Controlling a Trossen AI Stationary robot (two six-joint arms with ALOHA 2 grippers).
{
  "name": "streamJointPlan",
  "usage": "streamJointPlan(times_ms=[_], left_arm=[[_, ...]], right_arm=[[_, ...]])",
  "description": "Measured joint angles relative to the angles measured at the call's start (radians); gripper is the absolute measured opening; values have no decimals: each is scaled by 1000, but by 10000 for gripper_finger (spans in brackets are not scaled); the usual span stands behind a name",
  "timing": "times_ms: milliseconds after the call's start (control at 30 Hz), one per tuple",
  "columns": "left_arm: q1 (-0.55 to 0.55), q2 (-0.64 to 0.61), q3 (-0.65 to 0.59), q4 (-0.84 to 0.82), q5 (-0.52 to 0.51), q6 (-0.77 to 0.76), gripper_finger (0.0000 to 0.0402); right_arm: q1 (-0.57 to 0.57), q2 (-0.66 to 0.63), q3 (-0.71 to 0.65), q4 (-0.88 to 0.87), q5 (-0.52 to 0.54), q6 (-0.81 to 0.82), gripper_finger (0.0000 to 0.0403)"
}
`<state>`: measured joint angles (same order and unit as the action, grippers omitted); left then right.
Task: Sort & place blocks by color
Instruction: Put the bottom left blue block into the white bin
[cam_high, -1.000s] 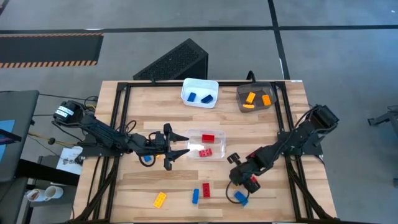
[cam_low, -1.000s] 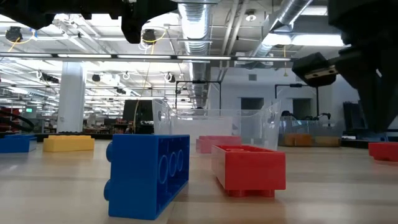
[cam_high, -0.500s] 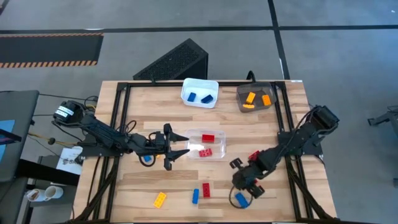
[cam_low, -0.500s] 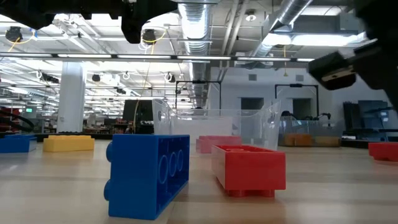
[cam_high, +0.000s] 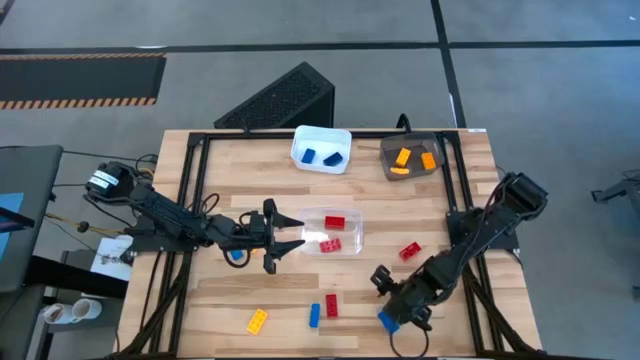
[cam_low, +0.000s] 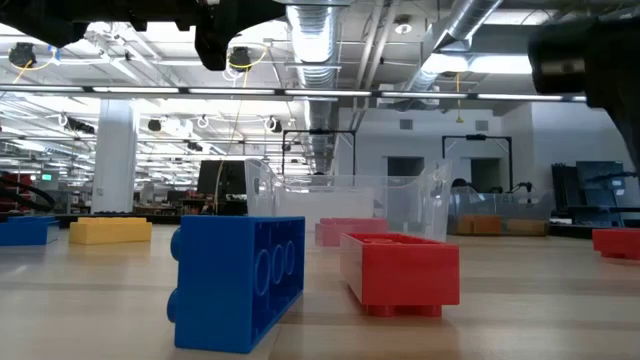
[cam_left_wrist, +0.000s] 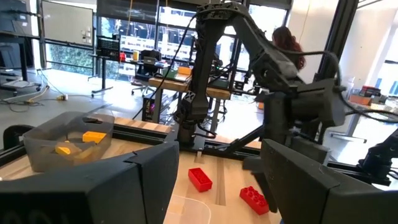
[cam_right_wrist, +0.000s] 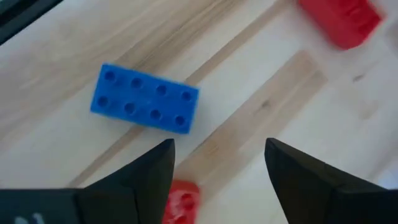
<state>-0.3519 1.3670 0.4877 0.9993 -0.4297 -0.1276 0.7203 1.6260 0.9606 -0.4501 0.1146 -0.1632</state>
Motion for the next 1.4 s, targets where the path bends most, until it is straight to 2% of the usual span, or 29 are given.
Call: streamJointPlan(times_ms=[133,233,467,800,967,1233,1400], left_arm=[[0,0,0,-4,-1,-1,217],[0,0,0,-7,-1,-8,217],[0,0,0,-6,-1,-16,217],[-1,0,0,-14,8,-64,217],[-13,0,0,-17,8,-136,217],[-71,0,0,-12,-2,-159,217],[-90,0,0,-4,-12,-153,217]], right_arm=[[-3,0,37,-28,21,73,273],[-19,-1,75,-23,12,251,273],[-62,-2,92,-46,-123,756,273],[-26,33,98,-49,-193,1179,271],[35,103,194,-125,-148,1307,262],[88,257,386,-407,-59,1527,260],[89,291,391,-376,-51,1609,260]])
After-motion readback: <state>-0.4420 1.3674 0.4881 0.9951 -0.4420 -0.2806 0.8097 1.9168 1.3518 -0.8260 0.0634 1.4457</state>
